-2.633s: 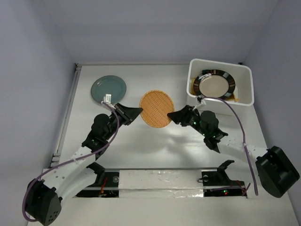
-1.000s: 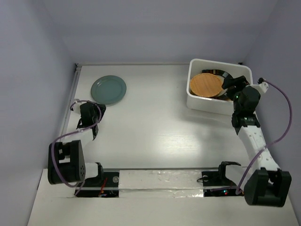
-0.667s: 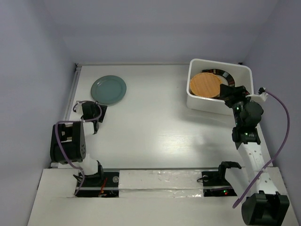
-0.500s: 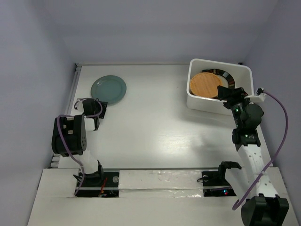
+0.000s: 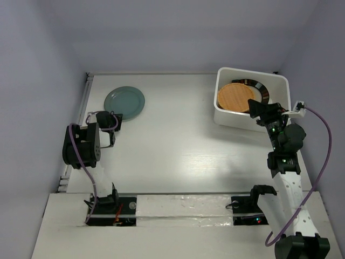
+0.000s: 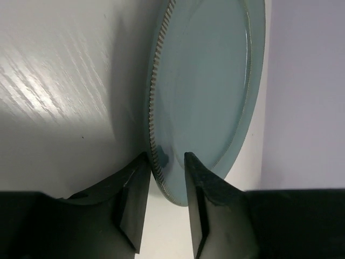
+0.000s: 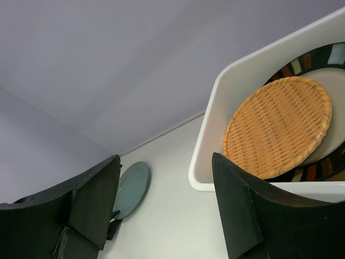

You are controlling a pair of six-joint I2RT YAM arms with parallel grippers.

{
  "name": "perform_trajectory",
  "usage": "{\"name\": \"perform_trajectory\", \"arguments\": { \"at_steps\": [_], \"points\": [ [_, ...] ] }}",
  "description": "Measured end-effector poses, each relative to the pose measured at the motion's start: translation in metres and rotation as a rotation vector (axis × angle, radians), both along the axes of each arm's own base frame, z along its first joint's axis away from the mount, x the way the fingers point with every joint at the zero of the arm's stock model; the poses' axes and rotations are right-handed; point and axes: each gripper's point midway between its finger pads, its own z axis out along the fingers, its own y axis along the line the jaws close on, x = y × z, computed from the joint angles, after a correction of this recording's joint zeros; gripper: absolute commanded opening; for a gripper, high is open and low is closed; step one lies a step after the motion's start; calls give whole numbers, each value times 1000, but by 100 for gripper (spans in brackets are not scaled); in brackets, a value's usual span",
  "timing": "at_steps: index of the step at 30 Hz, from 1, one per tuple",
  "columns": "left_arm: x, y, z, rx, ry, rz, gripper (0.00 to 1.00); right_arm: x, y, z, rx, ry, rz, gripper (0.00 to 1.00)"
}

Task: Place the plates into the plastic bin on the countertop

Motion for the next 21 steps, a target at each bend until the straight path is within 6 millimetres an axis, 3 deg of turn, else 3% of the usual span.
{"name": "perform_trajectory", "arguments": {
  "at_steps": [3,5,6,9,13,15,16,18,21],
  "points": [
    [1,4,-2,17,5,29,17,-2,3,2,5,-6,16,73],
    [3,7,-3,22,8,44,2,-5,4,5,6,-15,23,73],
    [6,8,-2,19,0,55,0,-7,5,7,5,-22,27,73],
    [17,11,9,20,-57,67,0,-13,7,11,0,-38,34,77],
    [18,9,9,22,-83,60,0,-21,18,15,-7,-54,83,78],
    [12,8,9,26,-104,59,0,-25,31,16,-8,-57,134,67],
    [7,7,8,27,-109,57,0,-27,41,15,-7,-56,169,47],
    [-8,5,8,28,-117,52,0,-34,65,10,-3,-46,254,17],
    [-31,3,18,37,-144,47,0,-43,106,-5,18,-1,394,14]
  ]
}}
